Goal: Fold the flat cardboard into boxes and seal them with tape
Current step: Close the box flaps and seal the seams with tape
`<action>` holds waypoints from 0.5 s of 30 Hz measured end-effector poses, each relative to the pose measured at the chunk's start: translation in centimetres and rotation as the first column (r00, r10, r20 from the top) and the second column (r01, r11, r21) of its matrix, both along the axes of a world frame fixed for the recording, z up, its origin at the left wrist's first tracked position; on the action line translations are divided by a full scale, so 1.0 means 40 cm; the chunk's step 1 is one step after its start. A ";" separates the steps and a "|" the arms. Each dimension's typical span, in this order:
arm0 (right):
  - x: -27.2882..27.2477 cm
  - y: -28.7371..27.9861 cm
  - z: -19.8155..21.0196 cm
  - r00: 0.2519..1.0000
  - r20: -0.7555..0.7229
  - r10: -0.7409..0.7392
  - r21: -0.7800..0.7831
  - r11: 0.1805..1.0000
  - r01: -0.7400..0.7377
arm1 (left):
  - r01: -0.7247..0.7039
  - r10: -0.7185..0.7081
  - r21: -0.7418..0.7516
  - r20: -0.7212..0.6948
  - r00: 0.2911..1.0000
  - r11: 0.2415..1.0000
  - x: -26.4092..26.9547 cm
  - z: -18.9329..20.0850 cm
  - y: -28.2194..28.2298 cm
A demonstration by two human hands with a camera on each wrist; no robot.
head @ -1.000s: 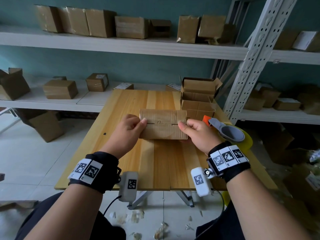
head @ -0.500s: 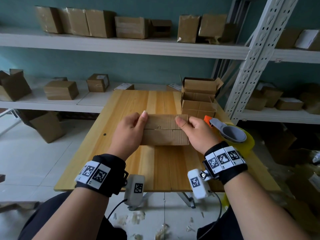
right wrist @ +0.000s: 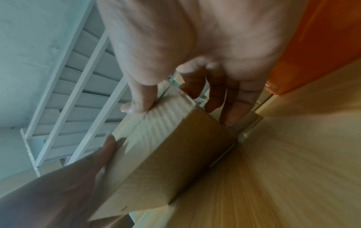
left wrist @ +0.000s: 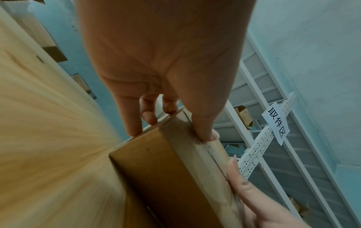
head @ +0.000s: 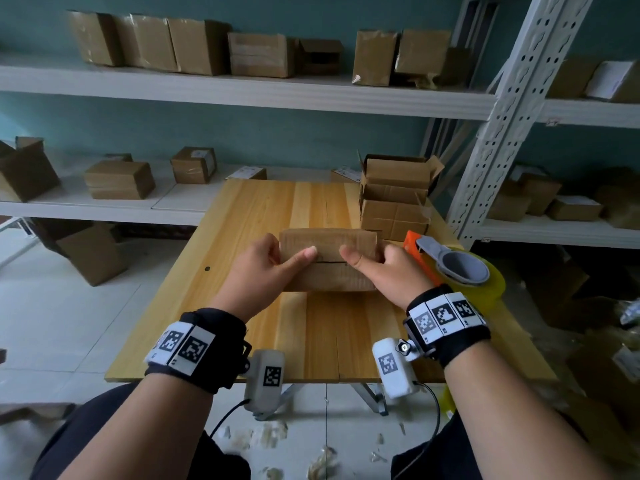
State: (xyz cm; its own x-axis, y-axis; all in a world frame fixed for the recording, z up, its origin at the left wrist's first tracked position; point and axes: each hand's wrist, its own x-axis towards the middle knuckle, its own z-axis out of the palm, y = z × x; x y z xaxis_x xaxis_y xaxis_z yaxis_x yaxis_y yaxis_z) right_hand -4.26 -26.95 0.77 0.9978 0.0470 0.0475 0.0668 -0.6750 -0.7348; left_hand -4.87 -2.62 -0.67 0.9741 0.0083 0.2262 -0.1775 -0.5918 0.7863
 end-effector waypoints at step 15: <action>0.003 -0.006 0.011 0.981 0.191 0.043 -0.205 0.979 -0.003 | -0.073 0.073 -0.018 0.016 0.997 0.997 -0.004 0.001 -0.019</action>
